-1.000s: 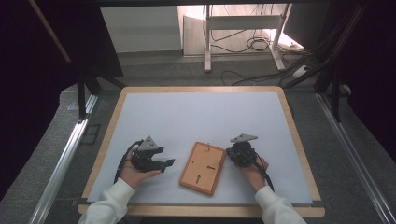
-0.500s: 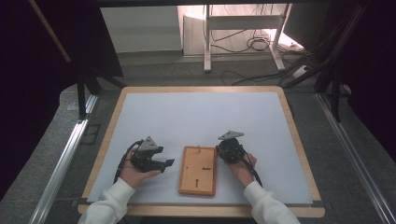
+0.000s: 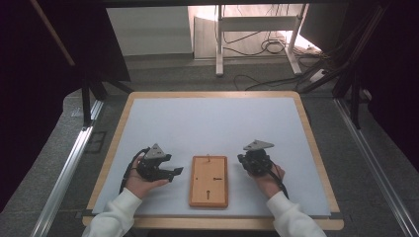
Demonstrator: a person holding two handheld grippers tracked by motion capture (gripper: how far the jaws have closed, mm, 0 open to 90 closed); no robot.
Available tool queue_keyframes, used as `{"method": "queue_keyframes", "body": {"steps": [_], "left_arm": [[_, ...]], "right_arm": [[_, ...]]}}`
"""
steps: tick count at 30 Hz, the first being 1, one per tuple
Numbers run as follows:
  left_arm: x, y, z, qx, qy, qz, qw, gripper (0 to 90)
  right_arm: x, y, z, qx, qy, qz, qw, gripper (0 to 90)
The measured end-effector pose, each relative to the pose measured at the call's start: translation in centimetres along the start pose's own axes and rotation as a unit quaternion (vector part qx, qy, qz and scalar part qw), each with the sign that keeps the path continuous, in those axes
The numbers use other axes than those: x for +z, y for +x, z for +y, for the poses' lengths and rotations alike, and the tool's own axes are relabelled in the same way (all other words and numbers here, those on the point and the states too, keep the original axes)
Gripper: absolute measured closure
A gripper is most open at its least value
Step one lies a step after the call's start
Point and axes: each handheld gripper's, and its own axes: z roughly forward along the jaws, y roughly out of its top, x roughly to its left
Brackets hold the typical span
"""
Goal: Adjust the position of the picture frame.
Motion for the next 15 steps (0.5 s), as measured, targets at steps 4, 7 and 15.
{"method": "queue_keyframes", "body": {"steps": [4,7,15], "left_arm": [[0.2,0.0,0.1,0.004,0.002,0.001,1.0000,28.8],[0.3,0.0,0.1,0.006,0.004,0.001,1.0000,28.7],[0.4,0.1,0.1,0.007,0.005,0.002,1.0000,28.7]], "right_arm": [[-2.6,-2.0,-1.6,0.010,-0.005,0.001,0.9999,90.0],[-3.5,-2.6,-2.2,0.012,-0.009,0.005,0.9999,90.0],[-6.4,-4.5,-5.8,0.021,-0.002,0.012,0.9997,88.2]]}}
